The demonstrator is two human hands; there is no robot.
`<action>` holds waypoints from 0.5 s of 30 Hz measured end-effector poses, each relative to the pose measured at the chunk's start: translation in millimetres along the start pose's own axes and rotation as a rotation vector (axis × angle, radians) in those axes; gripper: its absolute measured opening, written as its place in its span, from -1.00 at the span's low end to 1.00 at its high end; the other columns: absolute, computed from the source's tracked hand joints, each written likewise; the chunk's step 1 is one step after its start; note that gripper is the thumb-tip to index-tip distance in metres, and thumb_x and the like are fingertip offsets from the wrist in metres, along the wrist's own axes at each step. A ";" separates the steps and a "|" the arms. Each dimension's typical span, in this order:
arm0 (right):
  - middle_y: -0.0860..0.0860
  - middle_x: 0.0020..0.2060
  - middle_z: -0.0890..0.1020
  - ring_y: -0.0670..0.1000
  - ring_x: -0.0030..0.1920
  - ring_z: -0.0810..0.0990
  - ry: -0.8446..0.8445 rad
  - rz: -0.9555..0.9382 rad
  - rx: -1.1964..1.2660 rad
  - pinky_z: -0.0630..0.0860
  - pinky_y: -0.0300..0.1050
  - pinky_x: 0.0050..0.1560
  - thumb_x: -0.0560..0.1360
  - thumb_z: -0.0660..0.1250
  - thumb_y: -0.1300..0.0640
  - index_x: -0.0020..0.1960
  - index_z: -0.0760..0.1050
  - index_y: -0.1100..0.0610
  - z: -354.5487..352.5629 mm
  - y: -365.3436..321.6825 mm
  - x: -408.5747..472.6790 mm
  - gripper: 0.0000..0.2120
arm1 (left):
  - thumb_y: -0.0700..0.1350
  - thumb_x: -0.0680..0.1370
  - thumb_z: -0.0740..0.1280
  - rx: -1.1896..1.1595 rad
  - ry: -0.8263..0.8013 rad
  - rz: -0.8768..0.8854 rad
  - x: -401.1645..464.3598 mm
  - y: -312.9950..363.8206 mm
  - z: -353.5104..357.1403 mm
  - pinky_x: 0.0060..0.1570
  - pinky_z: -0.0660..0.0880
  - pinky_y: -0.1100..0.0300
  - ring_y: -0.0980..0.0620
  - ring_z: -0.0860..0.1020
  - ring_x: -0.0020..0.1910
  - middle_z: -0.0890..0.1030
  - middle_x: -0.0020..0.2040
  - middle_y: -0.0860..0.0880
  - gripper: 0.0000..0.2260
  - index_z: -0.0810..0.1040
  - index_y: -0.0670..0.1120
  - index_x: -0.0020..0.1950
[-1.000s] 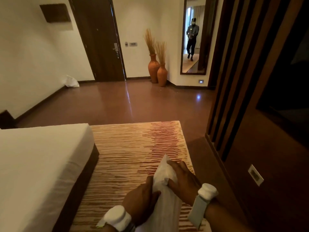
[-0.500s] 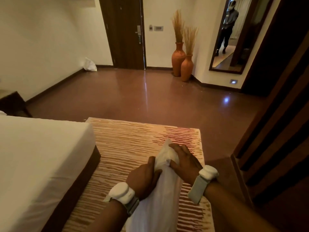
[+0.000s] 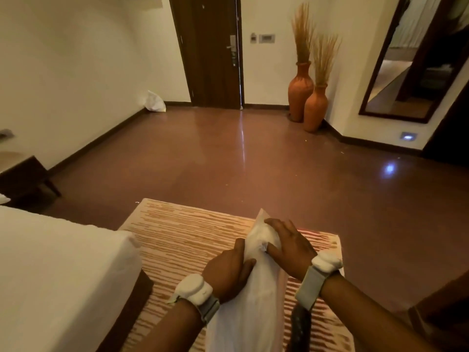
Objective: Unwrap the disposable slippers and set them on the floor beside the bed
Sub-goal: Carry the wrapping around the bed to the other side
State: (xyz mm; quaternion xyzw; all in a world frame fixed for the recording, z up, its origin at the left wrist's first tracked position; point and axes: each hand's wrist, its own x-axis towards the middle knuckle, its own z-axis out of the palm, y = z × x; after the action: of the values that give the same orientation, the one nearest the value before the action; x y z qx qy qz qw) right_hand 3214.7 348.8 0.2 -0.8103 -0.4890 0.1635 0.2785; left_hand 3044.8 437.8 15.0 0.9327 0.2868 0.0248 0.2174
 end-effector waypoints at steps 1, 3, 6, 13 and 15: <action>0.03 0.24 0.40 0.12 0.17 0.51 0.002 -0.001 -0.008 0.49 0.00 0.15 0.48 0.26 -0.19 0.41 0.23 -0.07 -2.8 1.9 11.1 -0.44 | 0.16 0.60 0.09 -0.008 0.005 0.019 9.0 -0.9 -4.2 0.01 0.49 0.00 -0.16 0.57 0.03 0.60 0.09 -0.13 -0.55 0.17 -0.05 0.40; 0.04 0.23 0.41 0.13 0.15 0.51 -0.007 -0.042 -0.005 0.50 0.01 0.14 0.48 0.26 -0.19 0.40 0.23 -0.07 -13.0 18.8 72.7 -0.45 | 0.15 0.60 0.10 -0.033 0.038 -0.001 65.5 -8.3 -11.5 0.01 0.49 -0.01 -0.15 0.57 0.02 0.60 0.08 -0.13 -0.56 0.18 -0.04 0.40; 0.04 0.22 0.41 0.15 0.12 0.53 -0.039 -0.107 -0.021 0.53 0.06 0.11 0.48 0.25 -0.21 0.40 0.22 -0.10 -39.5 42.0 178.2 -0.46 | 0.13 0.60 0.11 -0.055 0.104 -0.038 161.1 -15.5 -30.2 0.04 0.48 0.02 -0.13 0.57 0.04 0.59 0.10 -0.11 -0.58 0.19 -0.03 0.39; 0.01 0.20 0.41 0.14 0.14 0.51 -0.120 -0.233 -0.059 0.49 -0.02 0.09 0.44 0.24 -0.25 0.38 0.24 -0.12 -87.5 55.3 370.7 -0.44 | 0.17 0.59 0.09 -0.121 0.191 -0.141 322.4 -35.8 -80.2 -0.03 0.48 0.11 -0.04 0.58 -0.04 0.57 0.00 -0.01 -0.61 0.21 0.00 0.32; 0.00 0.20 0.40 0.13 0.15 0.51 -0.165 -0.264 -0.050 0.48 -0.03 0.10 0.44 0.23 -0.26 0.39 0.23 -0.13 -84.6 57.3 428.9 -0.43 | 0.20 0.58 0.09 -0.145 0.207 -0.180 369.1 -57.4 -86.8 -0.06 0.49 0.11 -0.01 0.58 -0.09 0.56 -0.03 0.02 -0.62 0.21 0.02 0.30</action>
State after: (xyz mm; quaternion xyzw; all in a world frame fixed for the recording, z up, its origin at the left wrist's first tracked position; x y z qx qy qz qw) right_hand 3501.2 682.1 35.3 -0.7296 -0.6164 0.1791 0.2360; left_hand 3307.8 715.8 40.3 0.8775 0.3876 0.1218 0.2549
